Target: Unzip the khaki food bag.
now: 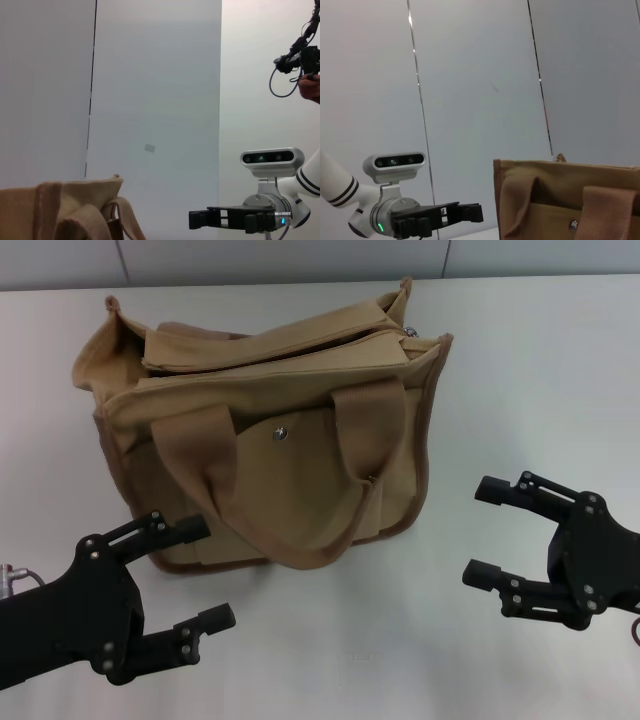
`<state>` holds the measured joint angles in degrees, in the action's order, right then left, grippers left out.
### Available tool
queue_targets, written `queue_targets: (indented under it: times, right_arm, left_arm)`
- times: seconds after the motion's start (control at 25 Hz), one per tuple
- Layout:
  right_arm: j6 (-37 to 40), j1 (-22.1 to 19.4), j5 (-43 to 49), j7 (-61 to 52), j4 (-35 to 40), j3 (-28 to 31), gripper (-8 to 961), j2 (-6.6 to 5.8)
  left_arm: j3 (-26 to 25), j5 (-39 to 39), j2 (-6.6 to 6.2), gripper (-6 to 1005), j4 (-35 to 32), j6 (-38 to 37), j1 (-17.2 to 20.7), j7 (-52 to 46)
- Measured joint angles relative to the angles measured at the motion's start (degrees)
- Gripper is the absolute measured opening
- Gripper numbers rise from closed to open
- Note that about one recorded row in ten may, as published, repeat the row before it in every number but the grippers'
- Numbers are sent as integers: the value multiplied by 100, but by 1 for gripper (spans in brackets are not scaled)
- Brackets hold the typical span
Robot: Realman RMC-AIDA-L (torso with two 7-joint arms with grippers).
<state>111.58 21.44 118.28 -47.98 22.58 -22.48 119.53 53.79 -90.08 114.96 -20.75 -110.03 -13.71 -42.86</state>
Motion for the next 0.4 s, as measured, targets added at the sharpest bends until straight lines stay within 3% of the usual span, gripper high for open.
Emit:
queue_targets:
  times: [0.4]
  right_arm:
    - [-15, 29, -59, 61, -26, -2, 842, 0]
  left_arm:
    - [0, 5, 0, 807, 0, 26, -48, 5]
